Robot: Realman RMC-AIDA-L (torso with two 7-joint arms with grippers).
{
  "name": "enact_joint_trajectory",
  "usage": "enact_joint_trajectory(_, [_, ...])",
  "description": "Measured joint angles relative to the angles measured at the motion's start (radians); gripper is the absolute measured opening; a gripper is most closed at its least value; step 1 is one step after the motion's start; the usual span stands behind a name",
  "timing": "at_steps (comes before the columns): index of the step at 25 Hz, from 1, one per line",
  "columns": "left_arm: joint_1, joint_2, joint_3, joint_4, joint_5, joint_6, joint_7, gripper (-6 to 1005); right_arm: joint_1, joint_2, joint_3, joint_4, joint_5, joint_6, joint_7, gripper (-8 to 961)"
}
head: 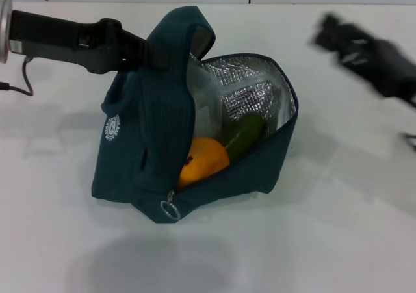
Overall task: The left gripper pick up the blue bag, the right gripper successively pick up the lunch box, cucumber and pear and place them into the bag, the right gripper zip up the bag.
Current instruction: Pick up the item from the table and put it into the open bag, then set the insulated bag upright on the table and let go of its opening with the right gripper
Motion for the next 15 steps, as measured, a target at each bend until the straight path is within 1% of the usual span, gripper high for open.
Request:
enact_joint_trajectory(1, [0.000,0.000,0.000,0.001,0.000,0.001,0.000,41,-0.022,-0.002,0.039,0.022,0.000,-0.012,0.032,426])
enact_joint_trajectory(3, [0.000,0.000,0.000,0.004,-0.001,0.003,0.000,41,-0.042,-0.006,0.092,0.081,0.000,-0.020,0.124,516])
enact_joint_trajectory(4, [0.000,0.000,0.000,0.004,-0.001,0.004,0.000,41,-0.045,-0.007,0.107,0.110,0.000,-0.020,0.171,561])
enact_joint_trajectory(7, [-0.005,0.000,0.000,0.005,-0.002,0.006,-0.003,41,-0.028,-0.009,0.131,0.257,-0.004,0.007,0.396,663])
enact_joint_trajectory(10, [-0.010,0.000,0.001,0.006,-0.002,0.009,-0.005,41,0.003,-0.006,0.107,0.330,-0.034,0.020,0.523,766])
enact_joint_trajectory(13, [-0.012,0.000,0.000,0.006,-0.003,0.011,-0.005,41,0.038,-0.002,0.051,0.338,-0.070,0.038,0.608,785])
enact_joint_trajectory(15, [-0.013,0.000,0.001,0.006,-0.003,0.011,-0.004,41,0.076,-0.002,0.007,0.347,-0.080,0.072,0.664,788])
